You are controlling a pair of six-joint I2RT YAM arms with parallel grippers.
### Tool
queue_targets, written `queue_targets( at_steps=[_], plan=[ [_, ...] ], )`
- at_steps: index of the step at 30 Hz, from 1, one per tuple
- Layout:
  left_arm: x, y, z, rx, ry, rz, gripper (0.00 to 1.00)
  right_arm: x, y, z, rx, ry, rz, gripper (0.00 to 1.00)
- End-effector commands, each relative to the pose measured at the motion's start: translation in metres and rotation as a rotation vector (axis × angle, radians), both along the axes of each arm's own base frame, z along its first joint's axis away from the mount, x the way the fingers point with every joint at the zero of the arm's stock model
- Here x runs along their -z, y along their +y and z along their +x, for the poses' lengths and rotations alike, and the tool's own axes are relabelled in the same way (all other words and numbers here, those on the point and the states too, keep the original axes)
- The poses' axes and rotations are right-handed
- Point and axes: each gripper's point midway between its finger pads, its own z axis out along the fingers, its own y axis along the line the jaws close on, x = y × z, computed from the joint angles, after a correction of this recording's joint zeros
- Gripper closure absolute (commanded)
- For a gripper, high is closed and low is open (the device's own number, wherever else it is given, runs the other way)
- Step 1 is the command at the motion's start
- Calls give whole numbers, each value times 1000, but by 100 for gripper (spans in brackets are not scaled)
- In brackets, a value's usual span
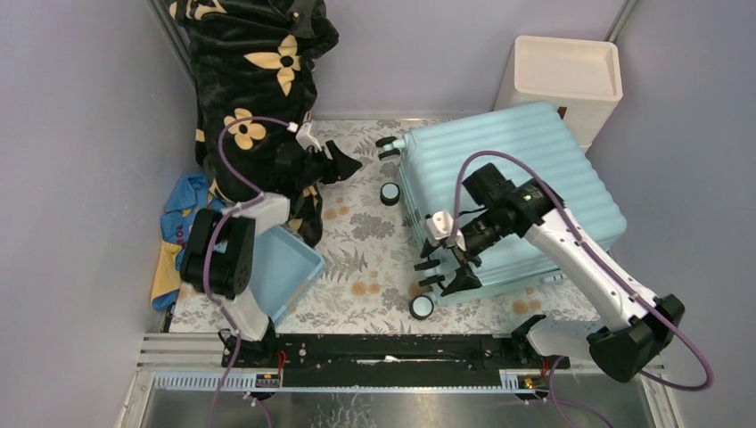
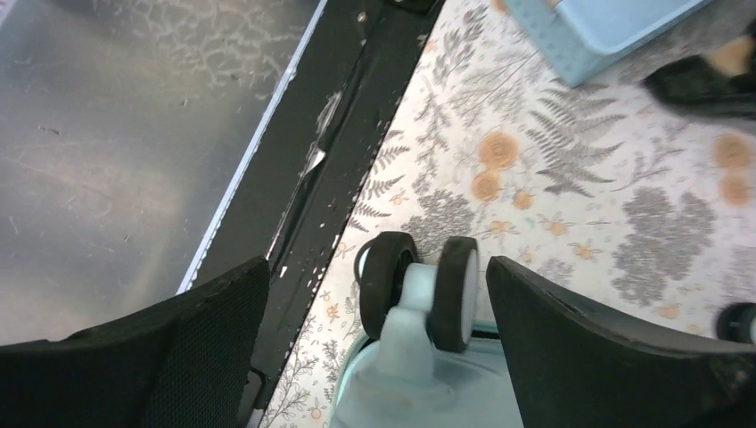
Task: Open, take out, and arrange the luggage
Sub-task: Unzip the luggage at the center of the board.
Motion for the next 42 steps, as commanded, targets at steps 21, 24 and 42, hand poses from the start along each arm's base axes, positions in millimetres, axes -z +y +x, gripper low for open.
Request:
queue_targets(
  at_steps=[21, 24, 42],
  plan=[
    [-171, -65, 9, 300, -413, -148, 13, -143, -226, 231, 1678, 88, 382, 0],
    [-164, -81, 26, 336, -392, -145, 13, -132, -263, 260, 1802, 155, 373, 0],
    [-110, -130, 66, 481, -284, -126, 14, -47, -320, 346, 1861, 301, 217, 1]
  ],
)
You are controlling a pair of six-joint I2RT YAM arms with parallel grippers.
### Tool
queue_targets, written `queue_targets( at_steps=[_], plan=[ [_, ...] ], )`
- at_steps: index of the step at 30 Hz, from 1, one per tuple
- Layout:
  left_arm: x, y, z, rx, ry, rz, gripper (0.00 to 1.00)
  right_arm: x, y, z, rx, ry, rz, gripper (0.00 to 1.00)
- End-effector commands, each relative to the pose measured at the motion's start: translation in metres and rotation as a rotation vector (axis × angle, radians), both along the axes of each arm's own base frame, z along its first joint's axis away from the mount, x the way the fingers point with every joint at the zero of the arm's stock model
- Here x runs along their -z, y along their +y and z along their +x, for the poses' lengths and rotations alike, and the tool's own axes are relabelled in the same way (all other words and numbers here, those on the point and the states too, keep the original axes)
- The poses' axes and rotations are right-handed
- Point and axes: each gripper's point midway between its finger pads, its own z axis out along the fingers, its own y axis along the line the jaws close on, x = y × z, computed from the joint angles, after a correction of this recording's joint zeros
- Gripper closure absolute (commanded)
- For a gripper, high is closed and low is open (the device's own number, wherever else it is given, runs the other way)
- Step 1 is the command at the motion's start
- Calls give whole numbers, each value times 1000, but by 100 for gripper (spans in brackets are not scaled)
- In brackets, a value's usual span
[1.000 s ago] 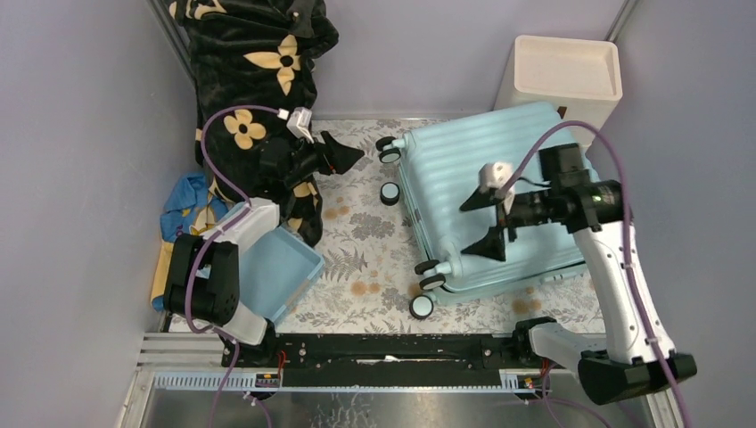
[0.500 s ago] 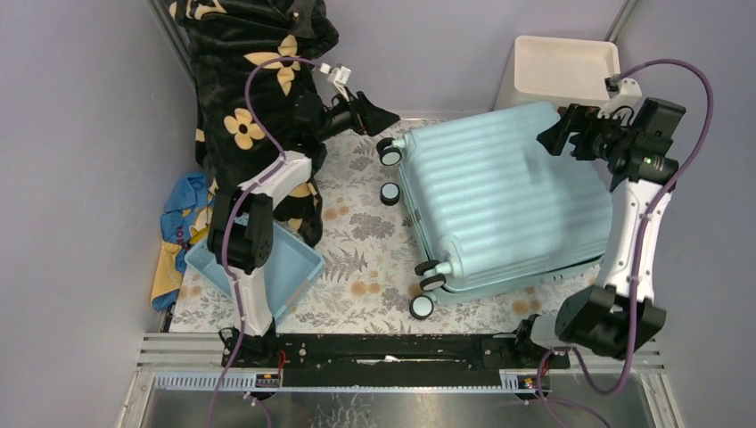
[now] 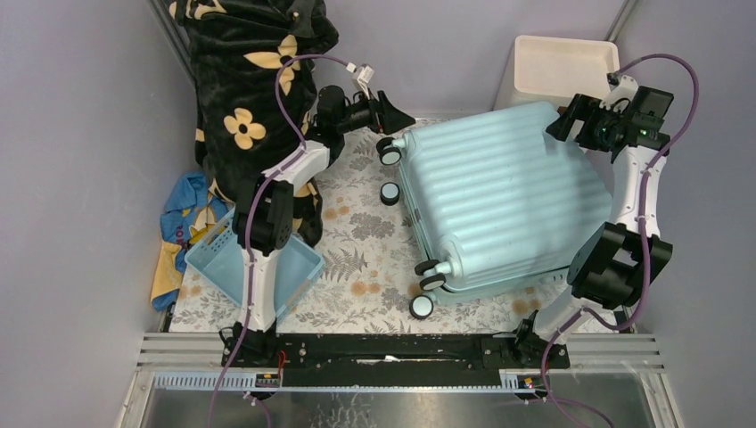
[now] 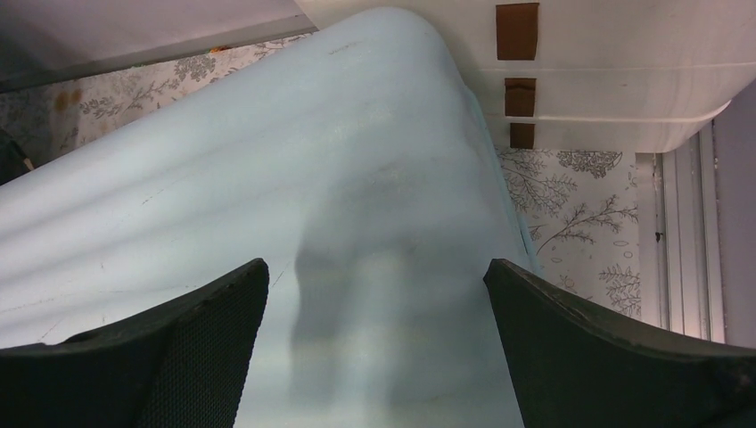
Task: Open, take out, and arrange the luggage
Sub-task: Unzip the luggage at the center of the board.
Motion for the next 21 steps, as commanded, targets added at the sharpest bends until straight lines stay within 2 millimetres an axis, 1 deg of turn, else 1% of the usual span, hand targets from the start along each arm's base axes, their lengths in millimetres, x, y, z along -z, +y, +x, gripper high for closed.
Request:
queue_targets(
  at_steps=[1, 4, 6, 10, 11, 12, 14, 16, 21],
  plan=[
    [3, -10, -7, 89, 6, 8, 14, -9, 7, 6, -58, -28, 26, 2],
    [6, -16, -23, 166, 28, -29, 19, 0, 16, 5, -110, -6, 72, 4],
    [5, -15, -37, 203, 31, -49, 22, 5, 23, 2, -146, 9, 106, 8],
    [8, -9, -60, 228, 41, -44, 24, 15, 32, -4, -189, 38, 149, 16],
    [13, -6, -64, 220, 51, -37, 25, 17, 35, -6, -202, 45, 154, 17],
    [10, -3, -66, 213, 47, -36, 25, 18, 37, -8, -214, 49, 159, 18],
    [16, 3, -72, 198, 64, -27, 27, 21, 41, -12, -236, 59, 166, 20],
    [15, 10, -77, 179, 67, -19, 27, 23, 48, -17, -267, 67, 171, 22],
    [19, 25, -76, 117, 70, 7, 27, 32, 75, -27, -349, 104, 169, 25]
  ],
)
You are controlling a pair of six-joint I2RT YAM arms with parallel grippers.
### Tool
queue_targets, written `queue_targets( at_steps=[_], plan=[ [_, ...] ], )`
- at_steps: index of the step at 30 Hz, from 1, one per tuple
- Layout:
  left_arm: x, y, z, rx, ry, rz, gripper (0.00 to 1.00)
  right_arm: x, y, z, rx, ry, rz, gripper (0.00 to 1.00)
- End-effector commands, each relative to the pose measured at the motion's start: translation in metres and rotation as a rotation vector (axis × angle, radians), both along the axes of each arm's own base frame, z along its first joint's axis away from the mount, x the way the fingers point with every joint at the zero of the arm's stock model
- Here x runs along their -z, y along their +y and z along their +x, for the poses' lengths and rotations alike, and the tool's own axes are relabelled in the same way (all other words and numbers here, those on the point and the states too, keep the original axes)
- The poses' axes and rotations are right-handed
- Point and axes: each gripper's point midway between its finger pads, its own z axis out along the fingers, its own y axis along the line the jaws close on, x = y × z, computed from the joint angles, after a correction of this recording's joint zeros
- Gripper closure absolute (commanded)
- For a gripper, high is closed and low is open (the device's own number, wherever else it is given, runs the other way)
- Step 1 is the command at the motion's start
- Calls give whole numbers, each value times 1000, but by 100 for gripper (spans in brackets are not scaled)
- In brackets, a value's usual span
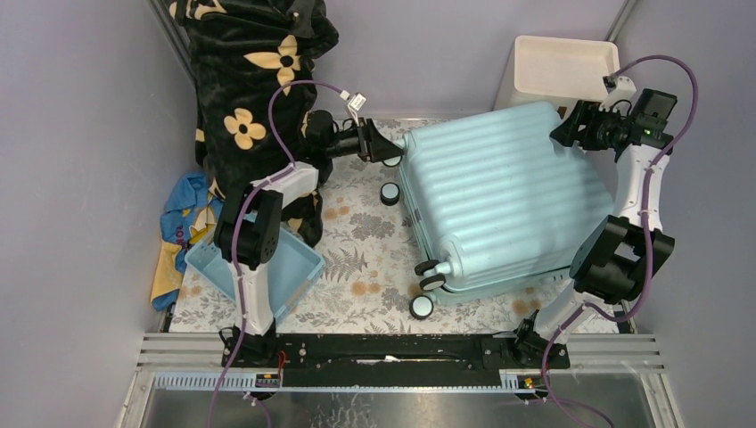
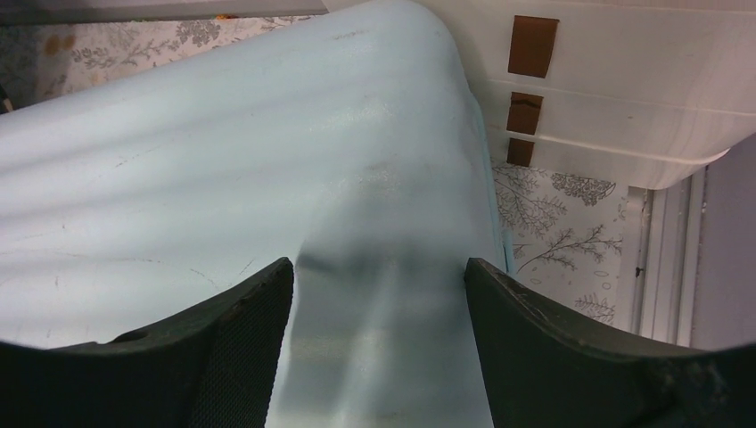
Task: Open, take out, and arrange the luggage
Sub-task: Unzip the luggage at the center of the board, then adjust the luggage at the center of the board.
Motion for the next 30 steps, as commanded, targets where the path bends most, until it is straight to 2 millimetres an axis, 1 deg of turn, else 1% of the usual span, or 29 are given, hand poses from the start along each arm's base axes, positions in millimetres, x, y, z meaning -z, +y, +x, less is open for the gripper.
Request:
queue_targets(
  at_steps=[1, 4, 6, 7, 9, 12, 15, 18, 20, 23, 26, 28, 30],
  plan=[
    [-16, 16, -3, -31, -66, 15, 27, 20, 83, -33, -229, 154, 188, 25],
    [-19, 21, -5, -44, -67, 22, 27, 22, 98, -37, -261, 158, 183, 25],
    [-20, 25, -7, -58, -75, 35, 29, 22, 106, -38, -280, 160, 182, 26],
    [-21, 26, -9, -60, -80, 39, 30, 22, 110, -39, -288, 159, 182, 26],
    [-18, 27, -12, -63, -78, 52, 31, 21, 115, -40, -297, 155, 181, 26],
    [-13, 27, -14, -52, -72, 65, 28, 20, 118, -41, -301, 147, 188, 26],
    [-7, 25, -11, -40, -55, 71, 25, 19, 119, -42, -303, 148, 193, 26],
    [-3, 23, -8, -36, -39, 78, 25, 19, 119, -44, -304, 145, 188, 25],
    [0, 23, -6, -44, -31, 85, 27, 18, 119, -46, -306, 142, 186, 25],
    [1, 24, -9, -51, -24, 89, 36, 17, 120, -48, -309, 137, 181, 25],
    [-1, 29, -15, -75, -13, 88, 54, 18, 122, -50, -320, 139, 179, 26],
    [-9, 33, -20, -97, -20, 69, 68, 17, 125, -52, -334, 139, 172, 26],
    [-13, 38, -26, -122, -14, 53, 79, 16, 129, -54, -346, 137, 166, 26]
  ],
)
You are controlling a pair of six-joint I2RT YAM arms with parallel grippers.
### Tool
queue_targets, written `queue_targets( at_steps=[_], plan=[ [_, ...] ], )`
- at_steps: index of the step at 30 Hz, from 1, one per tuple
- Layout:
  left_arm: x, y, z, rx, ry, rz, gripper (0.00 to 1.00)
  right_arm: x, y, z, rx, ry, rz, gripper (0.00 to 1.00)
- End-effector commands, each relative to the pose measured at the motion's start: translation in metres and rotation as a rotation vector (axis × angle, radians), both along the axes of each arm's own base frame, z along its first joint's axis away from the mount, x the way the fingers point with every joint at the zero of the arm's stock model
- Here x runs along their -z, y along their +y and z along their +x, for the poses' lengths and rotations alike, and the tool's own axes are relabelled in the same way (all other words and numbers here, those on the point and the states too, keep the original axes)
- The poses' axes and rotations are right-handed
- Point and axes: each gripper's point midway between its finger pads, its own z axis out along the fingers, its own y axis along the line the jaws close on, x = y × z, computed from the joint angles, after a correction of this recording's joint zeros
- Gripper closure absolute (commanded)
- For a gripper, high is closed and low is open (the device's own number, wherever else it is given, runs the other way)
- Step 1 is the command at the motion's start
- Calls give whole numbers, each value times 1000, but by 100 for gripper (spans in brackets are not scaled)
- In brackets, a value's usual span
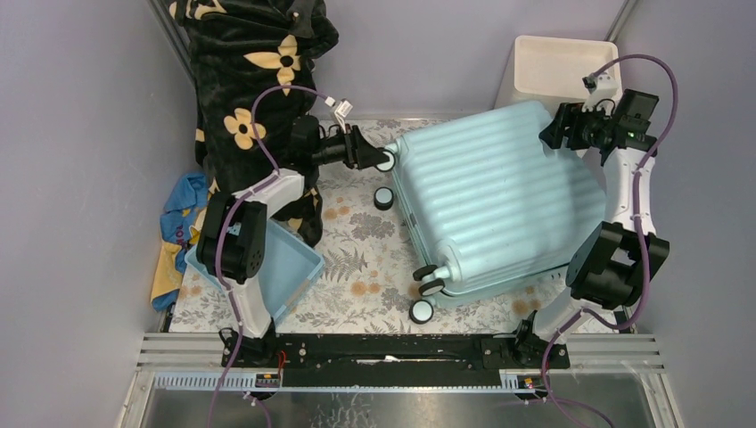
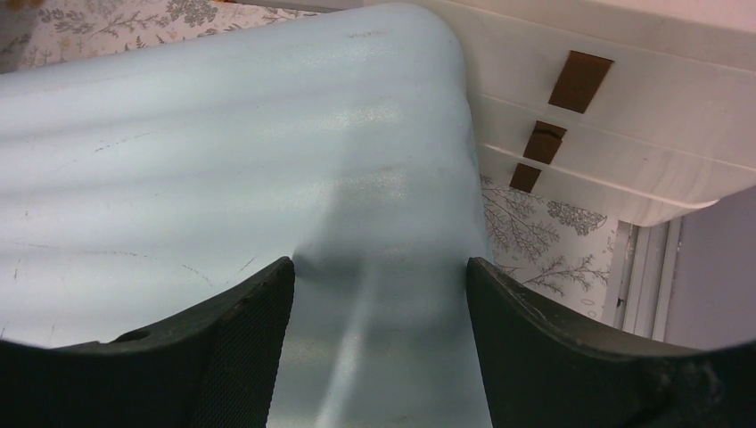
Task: Open, take out, and arrange the luggage
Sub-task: Adjust the luggage at the center of the board.
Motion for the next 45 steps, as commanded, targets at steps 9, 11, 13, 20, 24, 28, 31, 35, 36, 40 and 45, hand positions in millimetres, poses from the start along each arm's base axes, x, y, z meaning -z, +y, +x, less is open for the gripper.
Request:
queue_targets(
  at_steps=[9, 11, 13, 20, 24, 28, 31, 35, 36, 40, 45],
  plan=[
    [-10, 64, -35, -306, 45, -44, 100, -38, 111, -71, -318, 87, 161, 12],
    [-7, 81, -44, -381, 55, -45, 100, -55, 110, -80, -326, 45, 109, 7],
    [-3, 93, -53, -436, 62, -31, 100, -72, 109, -93, -334, 5, 56, 4],
    [3, 107, -79, -478, 58, 38, 100, -89, 79, -151, -180, -3, -198, 6],
    [3, 119, -82, -531, 56, 59, 100, -65, 45, -184, -40, 78, -268, 24],
    [-3, 132, -78, -589, 51, 42, 100, -35, 21, -214, 45, 160, -292, 41],
    [-9, 137, -75, -598, 45, 26, 100, -8, 11, -228, 85, 227, -319, 54],
    [-21, 139, -74, -583, 26, 8, 100, 19, 14, -229, 86, 253, -279, 64],
    [-23, 138, -75, -575, 22, 4, 100, 25, 17, -226, 75, 253, -252, 66],
    [-31, 139, -78, -565, 11, -9, 100, 48, 32, -202, 15, 235, -108, 69],
    [-37, 144, -84, -577, 1, -9, 100, 43, 40, -170, -15, 183, 20, 69]
  ],
)
